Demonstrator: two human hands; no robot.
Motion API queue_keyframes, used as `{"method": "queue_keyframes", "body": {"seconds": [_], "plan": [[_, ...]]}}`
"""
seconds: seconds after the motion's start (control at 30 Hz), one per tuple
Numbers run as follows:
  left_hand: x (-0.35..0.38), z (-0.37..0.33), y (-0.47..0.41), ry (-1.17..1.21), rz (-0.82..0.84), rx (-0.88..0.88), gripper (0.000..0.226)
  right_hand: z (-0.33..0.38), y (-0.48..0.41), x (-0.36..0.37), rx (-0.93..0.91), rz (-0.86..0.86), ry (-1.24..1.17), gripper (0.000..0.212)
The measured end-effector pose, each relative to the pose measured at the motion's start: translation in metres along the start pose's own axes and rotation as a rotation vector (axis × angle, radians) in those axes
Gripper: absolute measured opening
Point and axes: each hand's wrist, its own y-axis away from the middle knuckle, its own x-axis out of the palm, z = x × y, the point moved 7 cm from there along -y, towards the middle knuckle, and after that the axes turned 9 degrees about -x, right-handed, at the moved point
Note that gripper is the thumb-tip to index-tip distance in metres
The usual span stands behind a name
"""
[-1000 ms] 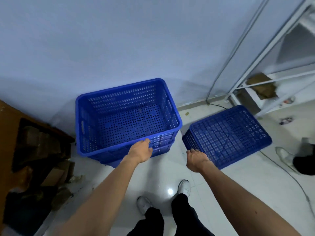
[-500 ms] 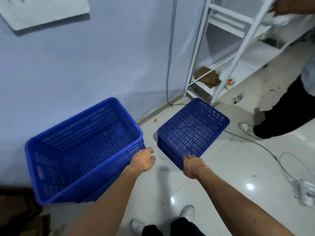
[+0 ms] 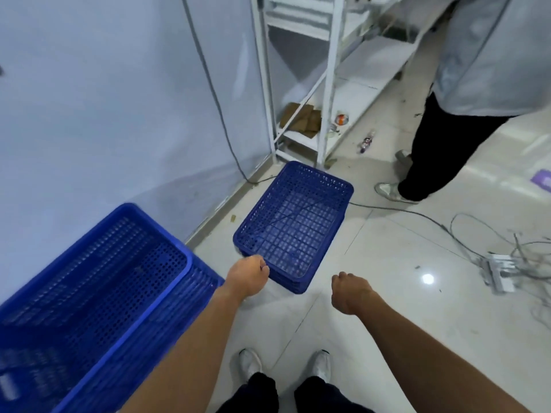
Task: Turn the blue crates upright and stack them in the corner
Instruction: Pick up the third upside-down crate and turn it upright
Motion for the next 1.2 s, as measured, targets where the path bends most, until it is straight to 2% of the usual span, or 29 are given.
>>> {"method": "queue_keyframes", "body": {"seconds": [0.23,0.47,0.63,0.8,0.87,0.9,0.97,1.07,1.13,1.2], "plan": [[-0.006,-0.042,-0.045,-0.032,0.045,0.074,0.03,-0.043,-0.011,0.002,0.082,-0.028,-0.097,0.04],[-0.025,-0.066,-0.116,-0.025,0.11,0.128,0.024,-0.063,-0.037,-0.003,0.178,0.011,-0.165,0.039],[-0.03,-0.061,-0.197,-0.001,0.179,0.202,0.039,-0.065,-0.074,-0.009,0.292,0.03,-0.306,0.041],[-0.025,-0.046,-0.274,-0.01,0.275,0.185,0.03,-0.057,-0.135,0.002,0.392,0.104,-0.435,0.035],[-0.018,-0.037,-0.304,-0.014,0.323,0.162,0.025,-0.051,-0.17,0.009,0.348,0.032,-0.415,0.031],[-0.014,-0.033,-0.321,-0.011,0.329,0.155,0.026,-0.052,-0.187,0.022,0.372,0.067,-0.46,0.031],[-0.007,-0.026,-0.351,-0.02,0.336,0.141,0.033,-0.057,-0.215,0.027,0.416,0.003,-0.425,0.028],[0.011,-0.014,-0.397,-0.028,0.316,0.105,0.033,-0.06,-0.261,0.034,0.449,0.119,-0.555,0.027],[0.025,-0.003,-0.424,-0.041,0.3,0.075,0.034,-0.069,-0.285,0.051,0.476,0.138,-0.595,0.026],[0.044,0.007,-0.451,-0.077,0.282,0.058,0.037,-0.078,-0.311,0.073,0.467,0.098,-0.572,0.026]]}}
